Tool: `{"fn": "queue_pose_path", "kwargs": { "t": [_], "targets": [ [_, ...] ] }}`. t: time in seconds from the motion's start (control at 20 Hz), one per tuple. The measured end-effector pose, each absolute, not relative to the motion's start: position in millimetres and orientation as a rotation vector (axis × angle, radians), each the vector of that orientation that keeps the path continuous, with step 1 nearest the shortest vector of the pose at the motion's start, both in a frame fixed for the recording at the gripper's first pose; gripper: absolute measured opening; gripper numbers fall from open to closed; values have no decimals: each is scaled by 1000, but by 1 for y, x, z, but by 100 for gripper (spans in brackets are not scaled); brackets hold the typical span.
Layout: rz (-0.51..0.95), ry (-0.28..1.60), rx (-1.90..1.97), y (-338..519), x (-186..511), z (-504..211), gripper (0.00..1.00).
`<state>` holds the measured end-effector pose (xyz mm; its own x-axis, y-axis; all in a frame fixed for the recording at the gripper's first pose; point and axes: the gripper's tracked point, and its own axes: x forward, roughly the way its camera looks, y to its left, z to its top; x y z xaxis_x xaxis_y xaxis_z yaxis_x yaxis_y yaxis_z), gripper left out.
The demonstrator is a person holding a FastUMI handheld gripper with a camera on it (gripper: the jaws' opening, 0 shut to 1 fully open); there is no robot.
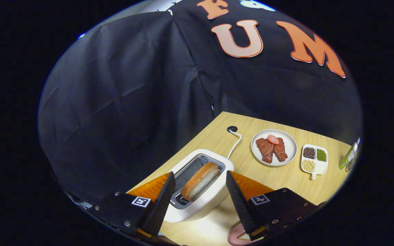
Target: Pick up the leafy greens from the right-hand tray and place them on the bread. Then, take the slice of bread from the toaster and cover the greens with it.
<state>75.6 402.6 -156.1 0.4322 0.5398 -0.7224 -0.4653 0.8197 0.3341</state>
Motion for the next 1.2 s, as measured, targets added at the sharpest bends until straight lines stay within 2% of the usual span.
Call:
{"fn": "queue_pose_path", "kwargs": {
  "t": [0.15, 0.35, 0.65, 0.75, 0.8, 0.9, 1.0, 1.2],
  "targets": [
    [626, 994, 123, 416, 76, -167, 91],
    [612, 1101, 155, 423, 72, -188, 80],
    [623, 1144, 160, 426, 71, -197, 51],
    [617, 1125, 131, 418, 74, -196, 39],
    [614, 1116, 121, 414, 75, -195, 28],
    [630, 1112, 138, 411, 70, -188, 16],
    [640, 1083, 170, 407, 72, -174, 12],
    [657, 1004, 216, 388, 65, -142, 12]
  ]
}}
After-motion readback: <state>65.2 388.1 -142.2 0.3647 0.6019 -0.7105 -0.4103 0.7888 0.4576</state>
